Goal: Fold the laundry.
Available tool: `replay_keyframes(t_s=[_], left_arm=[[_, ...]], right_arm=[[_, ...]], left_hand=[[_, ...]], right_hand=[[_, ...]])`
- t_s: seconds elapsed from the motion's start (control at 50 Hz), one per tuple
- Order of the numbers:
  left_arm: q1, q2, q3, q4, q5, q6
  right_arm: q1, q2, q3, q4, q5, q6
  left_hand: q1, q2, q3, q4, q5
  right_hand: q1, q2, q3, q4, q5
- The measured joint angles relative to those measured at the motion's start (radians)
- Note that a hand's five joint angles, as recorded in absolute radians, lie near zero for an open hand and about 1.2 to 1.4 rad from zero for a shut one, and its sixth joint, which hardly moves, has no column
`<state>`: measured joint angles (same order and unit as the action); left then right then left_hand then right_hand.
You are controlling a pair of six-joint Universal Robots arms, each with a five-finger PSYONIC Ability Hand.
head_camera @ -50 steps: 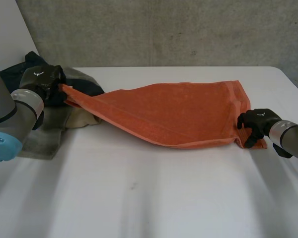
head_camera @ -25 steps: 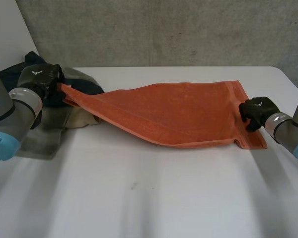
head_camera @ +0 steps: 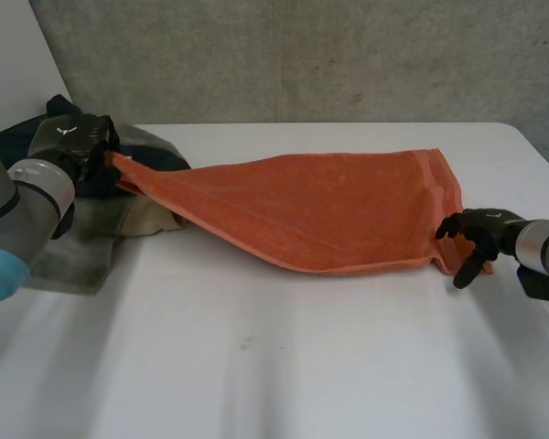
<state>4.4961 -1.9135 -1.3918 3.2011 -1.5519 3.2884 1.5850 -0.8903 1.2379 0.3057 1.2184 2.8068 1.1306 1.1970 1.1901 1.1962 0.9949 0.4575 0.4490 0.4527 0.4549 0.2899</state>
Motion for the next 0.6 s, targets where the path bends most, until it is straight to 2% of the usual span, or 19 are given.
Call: replay_keyframes(t_s=[0.18, 0.2, 0.28, 0.4, 0.46, 0.54, 0.6], left_arm=[[-0.015, -0.002, 0.008, -0.001, -0.002, -0.001], [-0.017, -0.002, 0.008, -0.002, -0.002, -0.001], [-0.017, 0.000, 0.005, -0.010, -0.002, -0.001], [-0.019, 0.010, -0.005, -0.063, -0.003, 0.008], [-0.022, 0.021, -0.015, -0.121, -0.003, 0.029], [-0.027, 0.046, -0.051, -0.238, -0.005, 0.107], [-0.029, 0.069, -0.103, -0.339, -0.003, 0.207]], right_arm=[[0.055, 0.063, -0.013, -0.121, 0.051, 0.141], [0.065, 0.074, -0.019, -0.137, 0.069, 0.151], [0.089, 0.103, -0.042, -0.178, 0.130, 0.177], [0.081, 0.067, -0.033, -0.187, 0.178, 0.176], [0.052, -0.002, 0.001, -0.161, 0.157, 0.108], [0.004, -0.089, 0.057, -0.063, 0.090, -0.100], [-0.053, -0.159, 0.116, 0.101, 0.039, -0.405]], left_hand=[[0.000, 0.000, 0.000, 0.000, 0.000], [0.000, 0.000, 0.000, 0.000, 0.000], [0.000, 0.000, 0.000, 0.000, 0.000], [0.000, 0.000, 0.000, 0.000, 0.000], [0.000, 0.000, 0.000, 0.000, 0.000], [0.000, 0.000, 0.000, 0.000, 0.000], [0.000, 0.000, 0.000, 0.000, 0.000]], right_hand=[[0.093, 0.101, 0.097, 0.097, 0.090], [0.159, 0.169, 0.164, 0.160, 0.157], [0.660, 0.675, 0.658, 0.654, 0.638], [0.683, 0.730, 0.732, 0.739, 0.704], [0.683, 0.730, 0.732, 0.739, 0.704], [0.683, 0.730, 0.732, 0.739, 0.706], [0.683, 0.731, 0.732, 0.739, 0.716]])
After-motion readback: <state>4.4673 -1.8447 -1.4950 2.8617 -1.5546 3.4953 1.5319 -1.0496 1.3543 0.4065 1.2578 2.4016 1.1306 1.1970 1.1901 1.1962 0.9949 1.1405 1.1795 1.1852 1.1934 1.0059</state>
